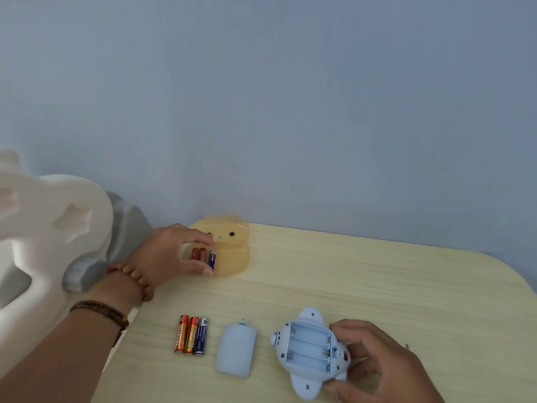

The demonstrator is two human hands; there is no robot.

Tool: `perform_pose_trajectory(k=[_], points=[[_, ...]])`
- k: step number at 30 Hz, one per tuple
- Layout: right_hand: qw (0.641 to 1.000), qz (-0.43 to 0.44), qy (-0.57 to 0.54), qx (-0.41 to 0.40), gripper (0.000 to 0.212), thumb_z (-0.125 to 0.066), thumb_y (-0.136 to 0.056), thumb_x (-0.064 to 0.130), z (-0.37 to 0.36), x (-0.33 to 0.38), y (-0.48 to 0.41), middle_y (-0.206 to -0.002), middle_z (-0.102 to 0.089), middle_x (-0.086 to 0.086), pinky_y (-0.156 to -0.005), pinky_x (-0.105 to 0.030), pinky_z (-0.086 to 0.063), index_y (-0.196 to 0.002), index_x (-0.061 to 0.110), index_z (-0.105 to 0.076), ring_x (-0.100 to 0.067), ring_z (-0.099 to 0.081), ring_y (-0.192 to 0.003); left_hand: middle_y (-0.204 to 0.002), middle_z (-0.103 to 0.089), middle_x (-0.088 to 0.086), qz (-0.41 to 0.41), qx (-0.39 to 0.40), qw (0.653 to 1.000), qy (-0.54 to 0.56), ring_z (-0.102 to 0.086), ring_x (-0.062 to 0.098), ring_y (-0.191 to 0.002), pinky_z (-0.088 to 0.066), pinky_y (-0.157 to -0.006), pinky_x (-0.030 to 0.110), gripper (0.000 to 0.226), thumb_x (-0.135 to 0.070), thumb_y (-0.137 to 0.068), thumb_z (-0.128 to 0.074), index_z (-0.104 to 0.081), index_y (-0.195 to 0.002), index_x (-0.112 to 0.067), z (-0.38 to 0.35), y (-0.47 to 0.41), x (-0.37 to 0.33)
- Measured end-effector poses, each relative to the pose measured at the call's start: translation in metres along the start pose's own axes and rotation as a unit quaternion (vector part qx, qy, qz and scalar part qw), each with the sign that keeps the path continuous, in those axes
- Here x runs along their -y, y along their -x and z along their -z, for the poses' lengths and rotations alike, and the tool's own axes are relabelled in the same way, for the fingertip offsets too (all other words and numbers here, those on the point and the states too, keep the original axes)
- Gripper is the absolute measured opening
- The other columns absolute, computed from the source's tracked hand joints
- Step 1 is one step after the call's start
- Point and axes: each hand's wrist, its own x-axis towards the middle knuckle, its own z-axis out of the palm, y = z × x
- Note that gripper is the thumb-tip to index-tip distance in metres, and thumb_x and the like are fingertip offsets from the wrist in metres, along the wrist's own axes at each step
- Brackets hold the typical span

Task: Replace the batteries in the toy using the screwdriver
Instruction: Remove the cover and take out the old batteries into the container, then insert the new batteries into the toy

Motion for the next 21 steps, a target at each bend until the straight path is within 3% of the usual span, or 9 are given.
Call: perform_pose_trajectory(k=[2, 4, 6, 9, 13, 17, 21], points=[[1.0, 0.001, 0.008, 0.003, 0.067, -0.087, -0.054, 0.046, 0.0, -0.001, 0.0, -0.125, -0.06, 0.029, -0.07, -0.02, -0.057, -0.114, 0.052, -0.059, -0.004, -0.072, -0.09, -0.104, -0.067, -0.019, -0.041, -0.057, 0.997, -0.039, -0.062, 0.008, -0.097, -0.052, -0.087, 0.035, 0.054, -0.082, -0.061, -0.058, -0.07, -0.096, -0.041, 0.016, 0.008, -0.014], [1.0, 0.002, 0.012, 0.002, 0.069, -0.084, -0.052, 0.049, -0.001, -0.001, 0.0, -0.126, -0.059, 0.03, -0.069, -0.017, -0.057, -0.115, 0.053, -0.057, -0.003, -0.071, -0.091, -0.094, -0.068, -0.019, -0.073, -0.103, 0.99, -0.065, -0.063, 0.001, -0.082, -0.055, -0.076, 0.028, 0.045, -0.073, -0.07, -0.062, -0.072, -0.093, -0.035, 0.034, 0.024, -0.03], [1.0, -0.001, 0.01, -0.003, 0.069, -0.081, -0.051, 0.049, -0.003, 0.001, 0.0, -0.126, -0.058, 0.03, -0.068, -0.013, -0.055, -0.115, 0.053, -0.057, -0.002, -0.071, -0.091, -0.09, -0.066, -0.023, -0.049, -0.049, 0.996, -0.062, -0.062, -0.003, -0.081, -0.05, -0.072, 0.016, 0.038, -0.068, -0.066, -0.07, -0.067, -0.094, -0.043, 0.044, 0.047, -0.044], [1.0, -0.002, 0.004, -0.017, 0.066, -0.089, -0.051, 0.035, -0.006, 0.002, 0.002, -0.119, -0.063, 0.029, -0.066, -0.014, -0.055, -0.109, 0.051, -0.061, -0.004, -0.072, -0.085, -0.1, -0.057, -0.029, 0.0, 0.088, 0.989, -0.116, -0.056, -0.011, -0.091, -0.04, -0.066, 0.01, 0.057, -0.074, -0.056, -0.074, -0.055, -0.106, -0.052, 0.031, 0.077, -0.049], [0.999, -0.02, 0.004, -0.026, 0.059, -0.095, -0.055, 0.009, -0.008, 0.002, 0.005, -0.112, -0.067, 0.027, -0.069, -0.019, -0.057, -0.098, 0.042, -0.072, -0.004, -0.072, -0.085, -0.123, -0.039, -0.028, -0.005, 0.171, 0.981, -0.089, -0.048, -0.009, -0.098, -0.045, -0.088, 0.019, 0.092, -0.074, -0.053, -0.072, -0.039, -0.134, -0.046, 0.005, 0.094, -0.045], [0.999, -0.034, -0.003, -0.037, 0.058, -0.095, -0.056, 0.006, -0.009, 0.005, 0.007, -0.105, -0.069, 0.027, -0.069, -0.019, -0.057, -0.099, 0.035, -0.071, -0.006, -0.072, -0.079, -0.119, -0.047, -0.025, -0.012, 0.167, 0.983, -0.078, -0.048, -0.005, -0.102, -0.043, -0.093, 0.019, 0.073, -0.06, -0.067, -0.075, -0.047, -0.131, -0.042, -0.008, 0.1, -0.047], [0.999, -0.037, -0.01, -0.039, 0.056, -0.093, -0.059, 0.007, -0.008, 0.007, 0.008, -0.106, -0.07, 0.023, -0.071, -0.022, -0.058, -0.102, 0.035, -0.07, -0.009, -0.072, -0.082, -0.113, -0.053, -0.021, 0.016, 0.146, 0.986, -0.083, -0.044, -0.013, -0.085, -0.033, -0.075, 0.002, 0.067, -0.045, -0.072, -0.08, -0.049, -0.132, -0.037, -0.013, 0.094, -0.046]])
